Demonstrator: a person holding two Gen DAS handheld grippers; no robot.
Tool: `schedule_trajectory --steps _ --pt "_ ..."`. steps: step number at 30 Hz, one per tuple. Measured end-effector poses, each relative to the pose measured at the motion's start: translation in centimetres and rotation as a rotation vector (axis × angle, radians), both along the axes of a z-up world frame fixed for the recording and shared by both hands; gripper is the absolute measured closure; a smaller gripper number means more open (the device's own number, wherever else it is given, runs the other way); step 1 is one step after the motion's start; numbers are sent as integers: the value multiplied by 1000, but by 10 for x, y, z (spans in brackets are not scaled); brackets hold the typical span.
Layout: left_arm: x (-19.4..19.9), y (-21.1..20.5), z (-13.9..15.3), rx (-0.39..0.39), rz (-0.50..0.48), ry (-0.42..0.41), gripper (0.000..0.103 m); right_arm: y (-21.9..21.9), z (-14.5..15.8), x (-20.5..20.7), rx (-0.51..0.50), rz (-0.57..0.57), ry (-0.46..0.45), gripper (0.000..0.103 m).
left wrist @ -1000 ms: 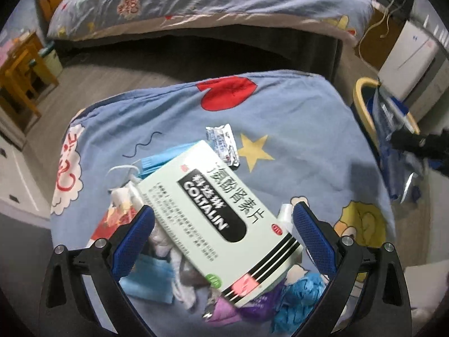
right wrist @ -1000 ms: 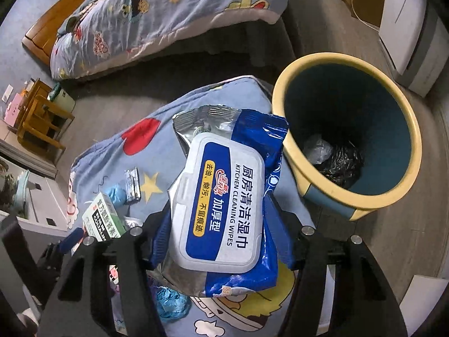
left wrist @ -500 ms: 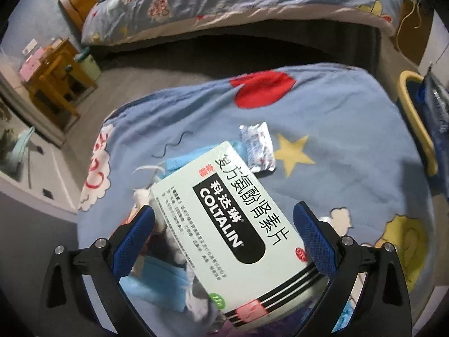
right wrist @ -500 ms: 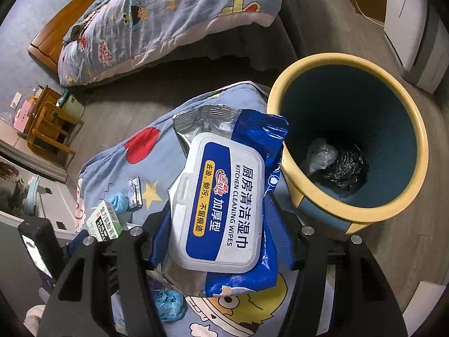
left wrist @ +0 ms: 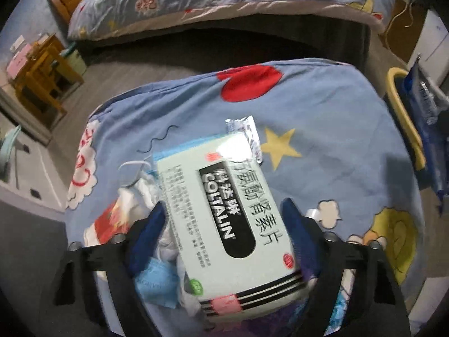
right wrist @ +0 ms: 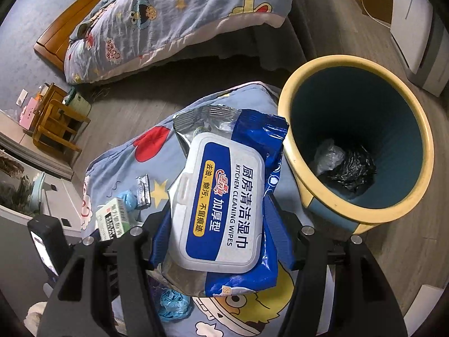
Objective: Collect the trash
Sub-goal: 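Grasp the blue wipes pack with the right tool while the left tool grasps the COLTALIN box, then carry the wipes pack and box over the bin and open both tools to drop them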
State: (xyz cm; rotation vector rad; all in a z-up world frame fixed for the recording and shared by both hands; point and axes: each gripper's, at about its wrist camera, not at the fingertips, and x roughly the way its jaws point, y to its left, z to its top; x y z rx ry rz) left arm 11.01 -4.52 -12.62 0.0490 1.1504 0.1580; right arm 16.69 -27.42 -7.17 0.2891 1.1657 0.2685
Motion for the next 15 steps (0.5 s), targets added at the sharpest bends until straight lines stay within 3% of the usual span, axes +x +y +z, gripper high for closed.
schedule_trajectory --steps 7,15 --pt "2 5 12 -41 -26 -29 27 1 1 1 -2 4 -6 42" --pt "6 1 52 -75 -80 -144 27 -1 10 1 4 0 -38 42"
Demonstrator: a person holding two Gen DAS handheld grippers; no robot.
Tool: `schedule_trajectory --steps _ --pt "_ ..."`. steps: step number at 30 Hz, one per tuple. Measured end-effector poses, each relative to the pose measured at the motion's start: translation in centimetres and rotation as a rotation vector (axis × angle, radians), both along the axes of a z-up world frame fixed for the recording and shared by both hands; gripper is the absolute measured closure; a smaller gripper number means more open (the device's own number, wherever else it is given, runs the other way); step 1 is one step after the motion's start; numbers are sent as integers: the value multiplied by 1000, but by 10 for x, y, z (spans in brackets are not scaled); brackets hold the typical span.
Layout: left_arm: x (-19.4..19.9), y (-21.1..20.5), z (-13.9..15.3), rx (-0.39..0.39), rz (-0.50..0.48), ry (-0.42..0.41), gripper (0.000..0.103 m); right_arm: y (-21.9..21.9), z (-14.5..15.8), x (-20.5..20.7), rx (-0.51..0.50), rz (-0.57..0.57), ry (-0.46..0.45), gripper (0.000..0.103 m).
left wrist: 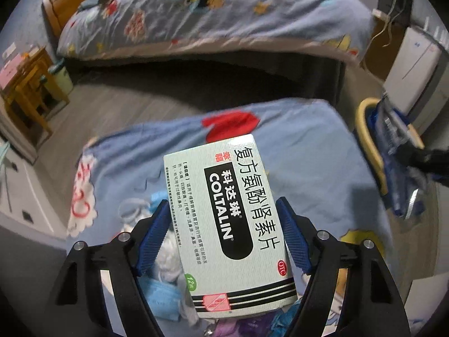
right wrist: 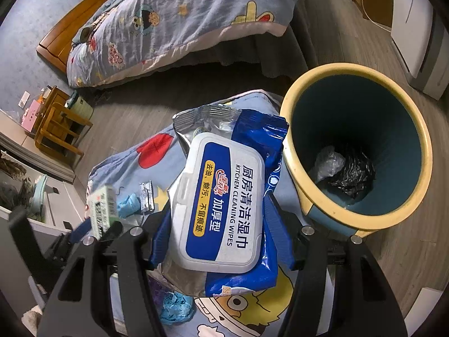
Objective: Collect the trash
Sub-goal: 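Carry the wipes pack and box over the bin and open both tools to drop them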
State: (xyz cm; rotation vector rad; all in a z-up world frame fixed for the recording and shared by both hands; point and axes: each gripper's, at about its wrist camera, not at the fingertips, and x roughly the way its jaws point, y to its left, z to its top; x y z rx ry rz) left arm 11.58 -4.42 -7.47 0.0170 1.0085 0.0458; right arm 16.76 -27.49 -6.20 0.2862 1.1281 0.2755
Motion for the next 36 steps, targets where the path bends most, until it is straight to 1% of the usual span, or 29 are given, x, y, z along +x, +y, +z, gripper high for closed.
schedule_trajectory --steps 3,7,10,14,19,26,32,36 --pt "2 -3 14 7 -30 -42 27 0 4 0 -6 2 -16 42" --pt "1 -3 21 10 -42 -61 27 1 7 0 -29 2 -30 42" --pt "1 -1 20 13 -48 -57 27 0 13 1 -42 1 -49 42" --pt "1 2 18 -6 -43 -37 27 -6 24 0 -34 -9 -84 42" --pt "5 0 17 -1 -41 -31 27 -21 33 2 -15 -32 -116 42" --pt "12 -19 23 13 -88 -51 27 -44 39 8 10 -70 -133 42" --pt "19 -48 26 -19 -154 -59 27 -68 42 12 20 -110 -147 42" --pt "27 -70 27 -44 -186 -57 27 -89 34 15 44 -159 -123 42"
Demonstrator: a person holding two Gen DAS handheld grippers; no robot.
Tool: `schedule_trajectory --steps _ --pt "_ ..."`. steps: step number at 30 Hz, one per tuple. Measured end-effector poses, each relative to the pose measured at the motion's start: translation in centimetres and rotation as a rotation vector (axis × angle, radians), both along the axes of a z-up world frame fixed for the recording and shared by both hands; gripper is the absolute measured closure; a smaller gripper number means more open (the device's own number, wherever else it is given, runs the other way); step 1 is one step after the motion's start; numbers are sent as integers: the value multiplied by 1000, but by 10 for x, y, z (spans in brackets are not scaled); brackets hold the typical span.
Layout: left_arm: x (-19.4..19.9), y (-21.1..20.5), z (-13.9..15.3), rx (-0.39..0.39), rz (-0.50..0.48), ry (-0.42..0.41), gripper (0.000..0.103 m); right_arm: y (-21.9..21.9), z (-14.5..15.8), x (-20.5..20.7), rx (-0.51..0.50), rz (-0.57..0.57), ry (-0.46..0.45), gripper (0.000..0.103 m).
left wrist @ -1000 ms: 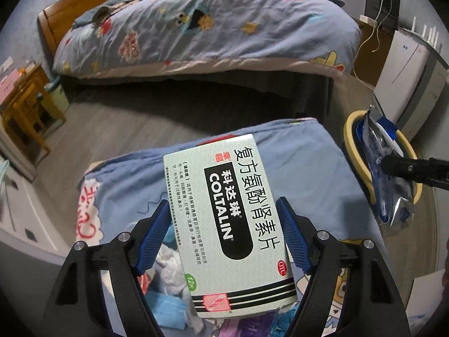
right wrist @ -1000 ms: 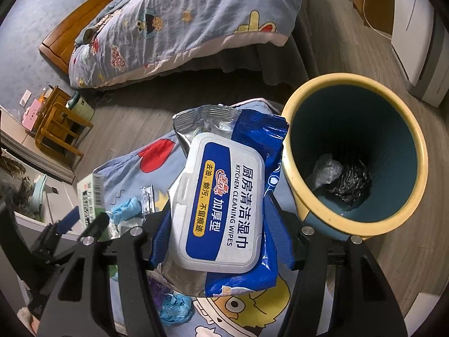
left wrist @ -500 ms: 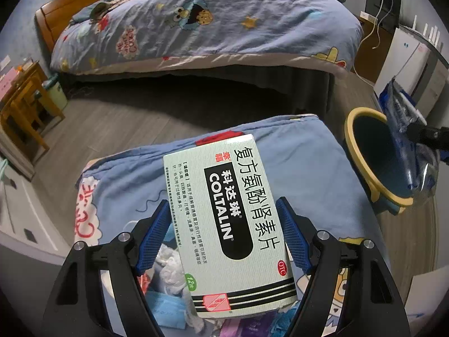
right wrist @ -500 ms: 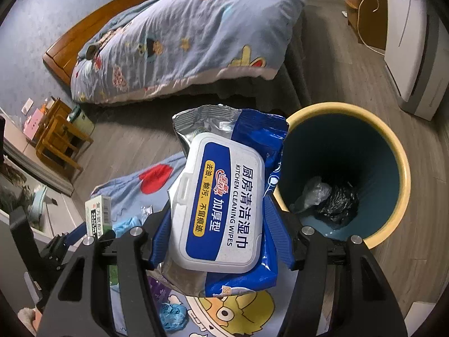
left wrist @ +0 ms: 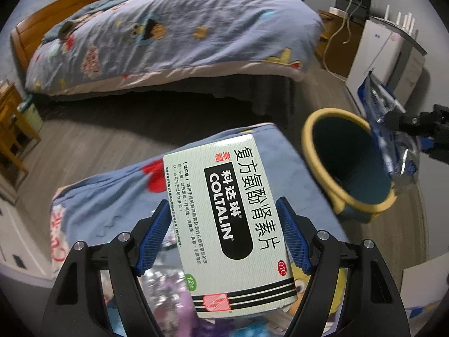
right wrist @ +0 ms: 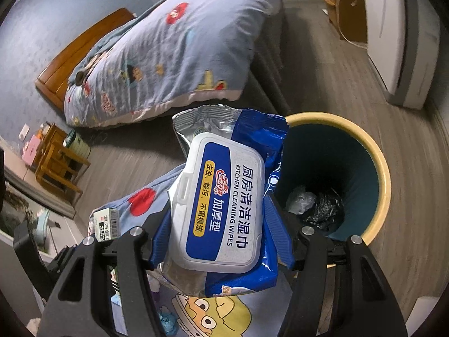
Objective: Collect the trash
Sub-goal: 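Carry the wipes pack and box over the bin and open both tools to drop them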
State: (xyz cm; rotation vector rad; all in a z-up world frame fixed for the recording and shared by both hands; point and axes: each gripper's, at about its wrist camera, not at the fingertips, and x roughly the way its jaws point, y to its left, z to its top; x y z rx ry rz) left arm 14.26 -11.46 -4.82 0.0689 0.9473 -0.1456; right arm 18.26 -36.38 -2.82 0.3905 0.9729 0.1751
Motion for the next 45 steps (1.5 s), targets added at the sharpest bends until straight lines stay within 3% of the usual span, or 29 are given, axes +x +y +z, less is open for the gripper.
schedule_trajectory --steps 12,23,32,45 --pt "17 -62 1 -14 -130 -1 27 -59 -20 5 31 -139 43 42" --pt "36 -111 -4 2 -272 -26 27 -111 -48 12 -70 -266 96 42" --pt "55 -140 -23 -24 -331 -8 27 -130 -78 15 8 -290 170 42" --pt "81 -188 -42 55 -427 -34 27 -132 -82 15 123 -314 176 41"
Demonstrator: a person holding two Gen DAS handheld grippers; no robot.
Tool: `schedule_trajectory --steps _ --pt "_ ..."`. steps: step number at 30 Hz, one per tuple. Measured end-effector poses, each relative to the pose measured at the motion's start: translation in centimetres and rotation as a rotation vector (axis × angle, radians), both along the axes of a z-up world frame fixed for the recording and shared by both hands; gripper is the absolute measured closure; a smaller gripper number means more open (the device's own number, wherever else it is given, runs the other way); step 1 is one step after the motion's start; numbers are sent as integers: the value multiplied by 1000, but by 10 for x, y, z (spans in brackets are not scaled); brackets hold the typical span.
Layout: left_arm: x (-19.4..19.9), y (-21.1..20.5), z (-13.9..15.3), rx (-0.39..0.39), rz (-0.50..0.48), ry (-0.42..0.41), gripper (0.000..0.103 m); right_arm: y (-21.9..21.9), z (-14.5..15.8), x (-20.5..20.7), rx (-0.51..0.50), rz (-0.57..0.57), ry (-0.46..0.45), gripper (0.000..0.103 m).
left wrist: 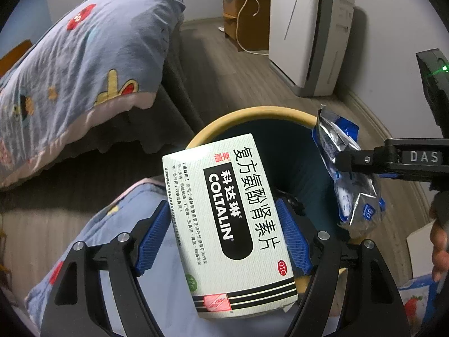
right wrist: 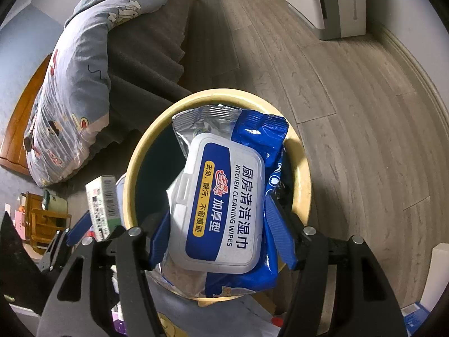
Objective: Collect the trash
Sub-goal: 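Carry the wipes pack and box over the bin and open both tools to drop them, then move both tools back over the remaining trash on the blanket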
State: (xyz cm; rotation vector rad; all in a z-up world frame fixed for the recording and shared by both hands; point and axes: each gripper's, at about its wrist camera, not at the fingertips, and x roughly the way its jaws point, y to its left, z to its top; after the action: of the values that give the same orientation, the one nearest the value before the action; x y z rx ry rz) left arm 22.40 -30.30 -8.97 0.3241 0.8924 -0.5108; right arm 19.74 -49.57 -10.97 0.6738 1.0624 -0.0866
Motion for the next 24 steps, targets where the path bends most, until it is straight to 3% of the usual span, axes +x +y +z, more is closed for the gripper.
schedule_trajectory --steps 4,7,18,24 --pt "3 -1 0 -26 5 -5 25 -2 1 0 33 -19 -19 37" --pt "4 1 3 -34 12 -31 13 -3 1 0 43 -25 -28 32" --pt "-1 20 9 -46 48 -25 13 -2 7 0 36 -52 -47 22" --pt "-14 41 19 -53 72 -27 9 7 20 -3 -9 -44 -61 7"
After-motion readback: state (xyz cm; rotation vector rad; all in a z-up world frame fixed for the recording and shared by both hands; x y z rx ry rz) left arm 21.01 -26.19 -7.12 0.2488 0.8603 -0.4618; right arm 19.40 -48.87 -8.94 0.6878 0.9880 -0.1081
